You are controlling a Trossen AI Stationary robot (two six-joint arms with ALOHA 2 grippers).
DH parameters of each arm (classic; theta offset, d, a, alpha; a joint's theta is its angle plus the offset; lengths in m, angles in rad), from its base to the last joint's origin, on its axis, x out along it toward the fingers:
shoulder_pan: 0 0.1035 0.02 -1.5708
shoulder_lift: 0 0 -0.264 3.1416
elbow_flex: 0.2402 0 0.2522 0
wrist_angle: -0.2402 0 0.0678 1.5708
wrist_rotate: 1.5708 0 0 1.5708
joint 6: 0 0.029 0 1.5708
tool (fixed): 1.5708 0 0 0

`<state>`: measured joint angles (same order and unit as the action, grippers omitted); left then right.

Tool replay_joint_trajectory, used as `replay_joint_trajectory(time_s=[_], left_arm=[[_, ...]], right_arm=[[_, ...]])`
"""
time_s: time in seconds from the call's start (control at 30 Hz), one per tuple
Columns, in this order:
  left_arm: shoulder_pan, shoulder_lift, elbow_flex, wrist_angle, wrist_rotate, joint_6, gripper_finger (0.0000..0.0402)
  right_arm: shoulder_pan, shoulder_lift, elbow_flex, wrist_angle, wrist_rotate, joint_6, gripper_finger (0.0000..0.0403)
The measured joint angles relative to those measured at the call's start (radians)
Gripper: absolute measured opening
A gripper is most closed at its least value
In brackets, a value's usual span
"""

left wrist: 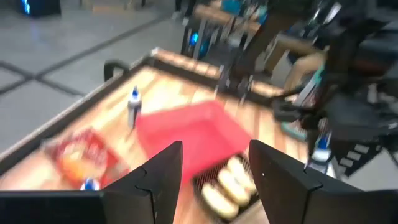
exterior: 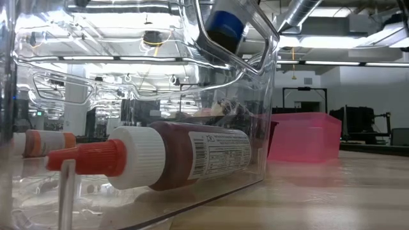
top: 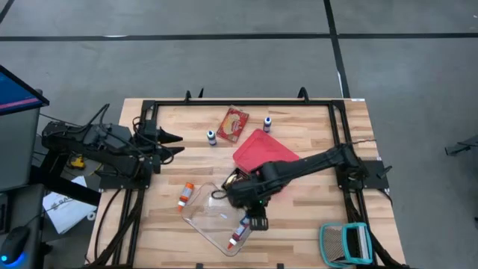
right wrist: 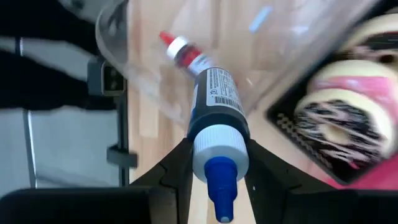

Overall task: Pick & Place Food Item
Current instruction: Put the bottom blue food coloring bottle into the transparent bin

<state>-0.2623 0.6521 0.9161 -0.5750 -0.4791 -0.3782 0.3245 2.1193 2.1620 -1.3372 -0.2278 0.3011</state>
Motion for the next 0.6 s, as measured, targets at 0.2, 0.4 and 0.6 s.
replay_joint_trajectory(time_s=[0.2,0.4,0.6], left_arm=[[-0.013,-0.001,0.0,-0.07,0.016,-0.049,0.0181],[-0.019,0.004,0.0,-0.092,0.017,-0.05,0.0181],[-0.019,0.004,0.0,-0.093,0.017,-0.05,0.0181]], right_arm=[[0.0,0.045,0.033,0.007,-0.031,-0.055,0.0107],[-0.02,0.045,0.027,0.029,-0.01,-0.084,0.0109],[-0.047,0.045,0.026,0.028,-0.056,-0.069,0.0159]])
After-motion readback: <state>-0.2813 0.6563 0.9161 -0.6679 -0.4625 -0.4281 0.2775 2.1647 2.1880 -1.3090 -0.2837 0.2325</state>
